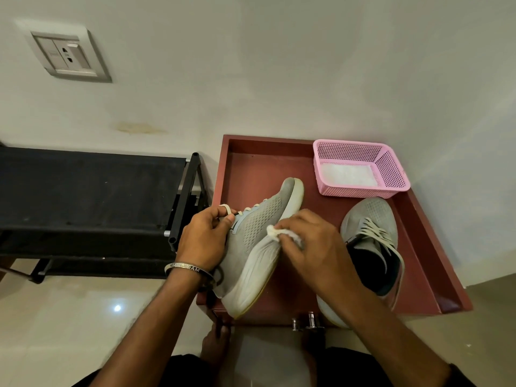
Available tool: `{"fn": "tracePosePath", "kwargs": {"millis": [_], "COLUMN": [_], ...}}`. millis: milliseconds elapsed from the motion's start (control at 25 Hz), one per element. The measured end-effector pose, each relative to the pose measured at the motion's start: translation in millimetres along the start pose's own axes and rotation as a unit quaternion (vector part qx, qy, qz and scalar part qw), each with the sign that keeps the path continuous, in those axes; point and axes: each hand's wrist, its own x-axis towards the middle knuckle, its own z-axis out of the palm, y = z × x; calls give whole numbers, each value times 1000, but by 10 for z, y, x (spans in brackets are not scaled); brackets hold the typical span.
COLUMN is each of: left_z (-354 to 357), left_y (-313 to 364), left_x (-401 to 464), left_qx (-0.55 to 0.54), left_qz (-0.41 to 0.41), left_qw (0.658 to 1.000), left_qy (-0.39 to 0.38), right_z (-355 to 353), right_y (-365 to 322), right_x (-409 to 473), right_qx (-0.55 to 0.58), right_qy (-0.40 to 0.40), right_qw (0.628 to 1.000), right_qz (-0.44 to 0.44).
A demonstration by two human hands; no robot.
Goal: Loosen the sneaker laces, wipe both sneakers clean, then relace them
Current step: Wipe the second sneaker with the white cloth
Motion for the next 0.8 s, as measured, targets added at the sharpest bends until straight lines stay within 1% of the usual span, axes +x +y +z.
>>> {"fn": "tracePosePath", "kwargs": {"millis": [120, 200, 240, 320, 360, 440, 560, 600, 640, 680, 760, 800], "left_z": [13, 12, 8, 0, -1, -5, 0, 0, 0, -5, -29, -42], "left_y": [5, 24, 40, 84, 105, 130, 162, 168, 165, 151, 143, 147], "left_x": [-1, -8, -13, -33, -46, -56, -75, -82, -80, -71, -62, -60], "left_qx": [-1, -14, -30, -74, -86, -88, -88, -83, -75, -69, -69, -68], "left_qz": [-7, 1, 6, 24, 40, 70, 91, 100, 107, 110, 109, 112], "left_qw": [1000, 1000, 999, 991, 986, 979, 974, 973, 974, 975, 974, 971], "left_qy": [-5, -18, -36, -106, -140, -173, -190, -190, -186, -181, -187, -198], "right_z": [-3, 2, 6, 20, 25, 6, -80, -90, -72, -39, 28, 32], "right_y": [-95, -95, -95, -86, -71, 11, 209, 220, 187, 111, -112, -170], "right_x": [-65, -55, -47, -47, -55, -19, 132, 152, 143, 109, -22, -71], "right_qx": [83, 104, 103, 72, 35, -44, -94, -96, -87, -65, -5, -7], "right_qy": [-90, -107, -108, -103, -96, -52, 58, 80, 80, 57, -30, -59], "right_qw": [992, 989, 989, 991, 994, 996, 994, 992, 993, 996, 999, 997], "right_qz": [-10, -22, -23, -35, -48, -63, 2, 21, 28, 24, -12, -38]}}
